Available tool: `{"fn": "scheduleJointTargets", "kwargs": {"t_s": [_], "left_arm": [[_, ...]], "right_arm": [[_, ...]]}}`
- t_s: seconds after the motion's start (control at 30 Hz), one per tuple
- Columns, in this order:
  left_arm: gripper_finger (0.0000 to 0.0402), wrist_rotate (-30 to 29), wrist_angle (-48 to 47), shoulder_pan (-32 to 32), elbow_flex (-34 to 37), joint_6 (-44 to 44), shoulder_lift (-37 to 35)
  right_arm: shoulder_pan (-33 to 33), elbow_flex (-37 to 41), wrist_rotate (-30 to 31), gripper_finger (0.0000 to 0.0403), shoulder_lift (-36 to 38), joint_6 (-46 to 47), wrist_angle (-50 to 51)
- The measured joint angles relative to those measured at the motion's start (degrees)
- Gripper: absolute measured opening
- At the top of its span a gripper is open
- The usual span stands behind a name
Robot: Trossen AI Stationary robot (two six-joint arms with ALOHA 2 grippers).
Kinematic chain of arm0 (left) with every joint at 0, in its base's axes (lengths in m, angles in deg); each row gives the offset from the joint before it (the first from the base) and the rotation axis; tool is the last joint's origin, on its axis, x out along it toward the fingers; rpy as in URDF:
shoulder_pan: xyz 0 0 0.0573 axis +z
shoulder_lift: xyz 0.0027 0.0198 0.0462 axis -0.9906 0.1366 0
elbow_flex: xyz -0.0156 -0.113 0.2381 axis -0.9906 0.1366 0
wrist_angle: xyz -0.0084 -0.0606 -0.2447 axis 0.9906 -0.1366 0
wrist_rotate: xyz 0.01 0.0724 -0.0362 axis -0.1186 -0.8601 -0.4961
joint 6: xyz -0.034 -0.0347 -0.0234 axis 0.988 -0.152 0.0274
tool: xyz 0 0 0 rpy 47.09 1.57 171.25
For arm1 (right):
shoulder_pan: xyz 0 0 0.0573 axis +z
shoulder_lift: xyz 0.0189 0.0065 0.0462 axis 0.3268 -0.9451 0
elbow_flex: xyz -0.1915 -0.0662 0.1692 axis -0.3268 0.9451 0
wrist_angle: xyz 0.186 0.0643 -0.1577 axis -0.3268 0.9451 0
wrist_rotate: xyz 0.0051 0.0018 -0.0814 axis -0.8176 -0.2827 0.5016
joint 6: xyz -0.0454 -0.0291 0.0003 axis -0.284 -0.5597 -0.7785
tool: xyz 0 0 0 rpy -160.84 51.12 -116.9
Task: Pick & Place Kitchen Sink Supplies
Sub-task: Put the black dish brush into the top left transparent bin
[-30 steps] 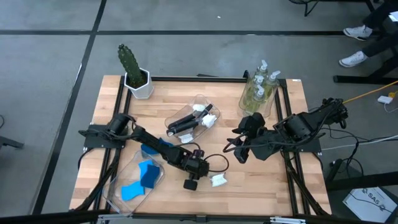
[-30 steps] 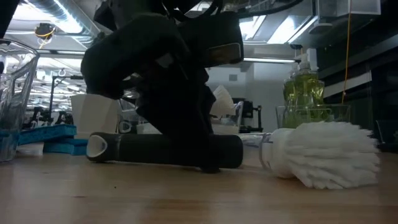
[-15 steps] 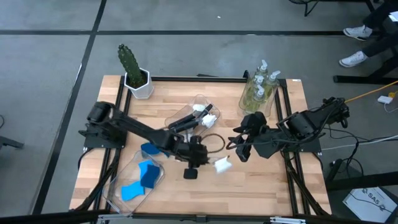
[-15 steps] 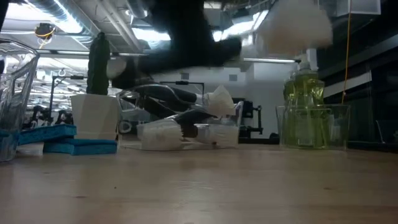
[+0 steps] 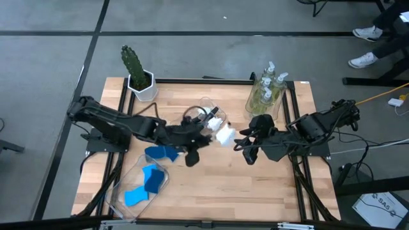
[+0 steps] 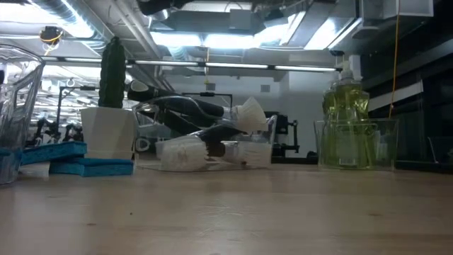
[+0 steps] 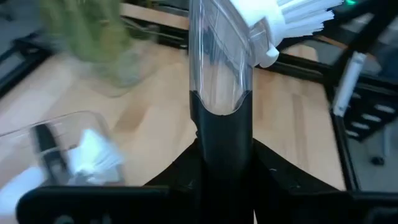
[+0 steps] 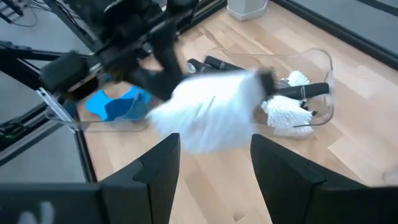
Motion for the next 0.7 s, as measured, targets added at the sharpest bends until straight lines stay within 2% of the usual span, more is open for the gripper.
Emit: {"fn": "scheduleJointTargets", "kwargs": {"t_s": [0.2,0.37,0.7], "left_arm": [[0.0081,-3.33,-3.7,1.46,-0.02,3.78,-3.89],[0.0081,-3.7,-4.71,4.46,-0.11,3.94,-4.56],[0.0081,0.44,-8.95,16.88,-0.11,2.02,-4.3]], "right_arm": [[0.02,0.0,1.89,0.0196,0.4,-1.67,-3.42],[-0.16,0.0,3.61,0.0196,0.44,-6.06,-8.36],[-1.66,0.0,3.54,0.0196,0.44,-7.78,-11.34]]}}
